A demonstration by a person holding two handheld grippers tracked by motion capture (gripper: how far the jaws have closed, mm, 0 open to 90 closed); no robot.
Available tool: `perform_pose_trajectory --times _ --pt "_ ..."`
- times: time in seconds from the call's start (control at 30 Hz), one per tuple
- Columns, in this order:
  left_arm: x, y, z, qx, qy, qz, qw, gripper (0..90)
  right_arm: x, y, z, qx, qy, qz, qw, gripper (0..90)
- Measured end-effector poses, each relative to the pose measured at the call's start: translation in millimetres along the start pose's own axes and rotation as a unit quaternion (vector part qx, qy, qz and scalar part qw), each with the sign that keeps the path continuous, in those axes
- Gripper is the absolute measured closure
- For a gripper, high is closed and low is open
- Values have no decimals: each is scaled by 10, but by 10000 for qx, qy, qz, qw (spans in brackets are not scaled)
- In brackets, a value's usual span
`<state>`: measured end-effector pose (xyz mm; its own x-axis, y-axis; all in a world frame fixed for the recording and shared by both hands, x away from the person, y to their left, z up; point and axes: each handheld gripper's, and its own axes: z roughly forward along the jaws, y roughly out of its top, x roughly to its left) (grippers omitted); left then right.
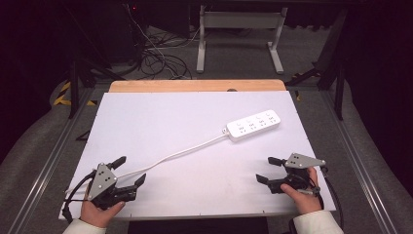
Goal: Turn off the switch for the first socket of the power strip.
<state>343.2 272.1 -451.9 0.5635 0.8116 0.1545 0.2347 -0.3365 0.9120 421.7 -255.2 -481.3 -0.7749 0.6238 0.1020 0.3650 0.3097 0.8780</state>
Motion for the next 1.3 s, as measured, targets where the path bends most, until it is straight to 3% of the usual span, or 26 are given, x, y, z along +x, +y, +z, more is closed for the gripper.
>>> perform_pose_trajectory --times 0.27,0.57,0.77,1.3 --pt "36 -16 13 44 59 -4 10000 175 10 -54 59 252 -95 -90 9996 164" --pt "42 -16 19 48 117 10 9999 175 33 -24 49 124 -224 -267 9993 166" --pt "46 -16 16 27 126 4 9999 174 25 -18 13 -19 -222 -234 9995 168" --pt "60 -18 31 14 176 -29 9998 157 14 -19 20 -18 -221 -239 9995 173"
